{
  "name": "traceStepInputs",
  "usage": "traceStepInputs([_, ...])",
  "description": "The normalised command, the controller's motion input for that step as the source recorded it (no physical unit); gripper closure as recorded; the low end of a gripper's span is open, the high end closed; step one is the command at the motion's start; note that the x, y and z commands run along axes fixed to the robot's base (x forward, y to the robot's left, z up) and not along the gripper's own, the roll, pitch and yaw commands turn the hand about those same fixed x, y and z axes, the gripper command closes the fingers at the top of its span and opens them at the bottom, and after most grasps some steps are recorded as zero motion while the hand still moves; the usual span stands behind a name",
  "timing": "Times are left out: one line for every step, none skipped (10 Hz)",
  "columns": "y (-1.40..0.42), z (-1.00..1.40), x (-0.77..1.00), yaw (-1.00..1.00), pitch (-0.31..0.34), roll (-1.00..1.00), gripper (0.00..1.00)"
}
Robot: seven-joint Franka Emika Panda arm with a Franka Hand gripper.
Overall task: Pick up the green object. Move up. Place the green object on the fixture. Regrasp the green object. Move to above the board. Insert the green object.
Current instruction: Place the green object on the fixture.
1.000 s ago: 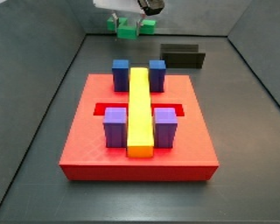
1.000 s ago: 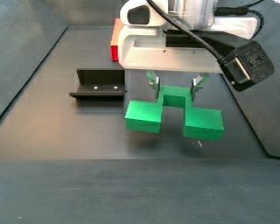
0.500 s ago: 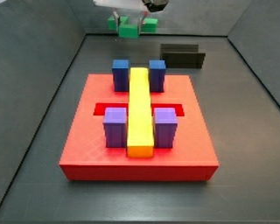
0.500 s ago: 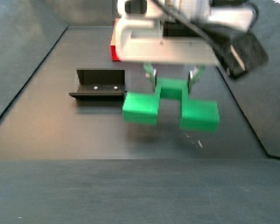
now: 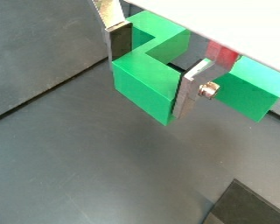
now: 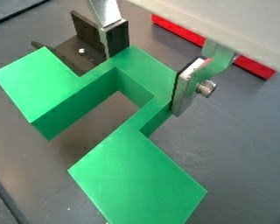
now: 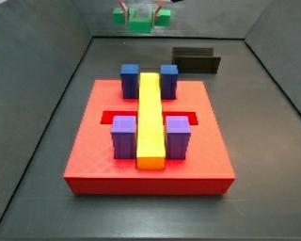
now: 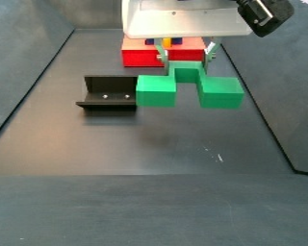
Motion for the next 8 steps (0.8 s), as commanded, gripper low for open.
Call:
traceStepInputs([0.00, -0.05, 0.30, -0.01, -0.306, -0.62, 1.00])
traceStepInputs([0.00, 0.00, 0.47, -0.11, -0.251, -0.73, 1.00])
traceStepInputs([0.00, 0.02, 0.56, -0.12, -0.203, -0.77, 1.00])
traceStepInputs([0.00, 0.03, 0.58, -0.10, -0.183, -0.76, 1.00])
traceStepInputs([0.00, 0.03, 0.55, -0.09, -0.189, -0.74, 1.00])
traceStepInputs([0.00, 0.04, 0.56, -0.05, -0.169, -0.71, 1.00])
traceStepInputs([-0.05, 0.10, 0.55, 0.00, -0.071, -0.60, 1.00])
traceStepInputs([-0.12, 0.17, 0.49, 0.00, 0.000, -0.49, 1.00])
